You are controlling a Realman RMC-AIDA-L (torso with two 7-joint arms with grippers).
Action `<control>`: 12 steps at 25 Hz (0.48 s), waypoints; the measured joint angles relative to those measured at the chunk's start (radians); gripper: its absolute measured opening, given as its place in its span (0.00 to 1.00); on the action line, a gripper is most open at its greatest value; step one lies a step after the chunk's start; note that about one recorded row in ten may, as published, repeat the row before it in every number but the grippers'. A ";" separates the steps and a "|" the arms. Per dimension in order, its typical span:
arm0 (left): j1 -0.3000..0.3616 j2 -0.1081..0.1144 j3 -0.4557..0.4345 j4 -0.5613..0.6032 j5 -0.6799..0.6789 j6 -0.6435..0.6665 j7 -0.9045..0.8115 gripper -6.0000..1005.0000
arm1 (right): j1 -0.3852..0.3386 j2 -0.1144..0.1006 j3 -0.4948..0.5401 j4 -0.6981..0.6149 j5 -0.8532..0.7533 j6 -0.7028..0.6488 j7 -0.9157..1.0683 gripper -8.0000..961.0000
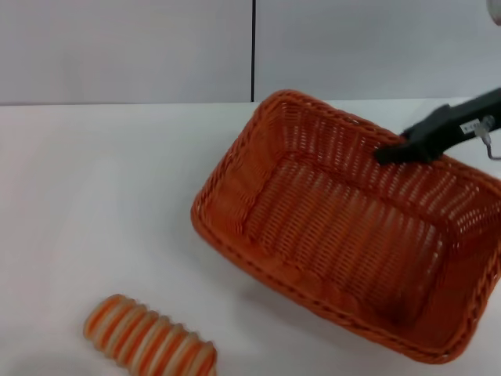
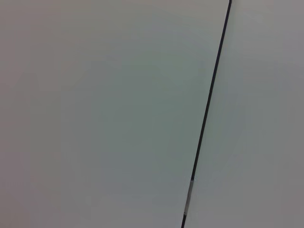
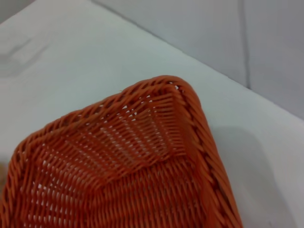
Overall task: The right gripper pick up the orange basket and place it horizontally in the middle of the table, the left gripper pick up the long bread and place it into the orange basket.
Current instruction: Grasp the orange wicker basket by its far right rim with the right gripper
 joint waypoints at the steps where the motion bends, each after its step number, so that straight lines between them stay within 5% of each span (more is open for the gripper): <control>1: 0.000 0.000 0.000 0.000 0.000 0.000 0.000 0.78 | 0.011 -0.001 0.000 -0.007 0.006 0.015 -0.028 0.17; 4: 0.010 -0.001 0.000 0.000 0.000 0.003 0.000 0.78 | 0.038 -0.013 0.007 -0.013 0.057 0.062 -0.069 0.17; 12: 0.041 -0.002 -0.008 -0.006 -0.001 0.010 0.000 0.78 | 0.114 -0.107 -0.005 0.011 0.174 0.236 -0.091 0.18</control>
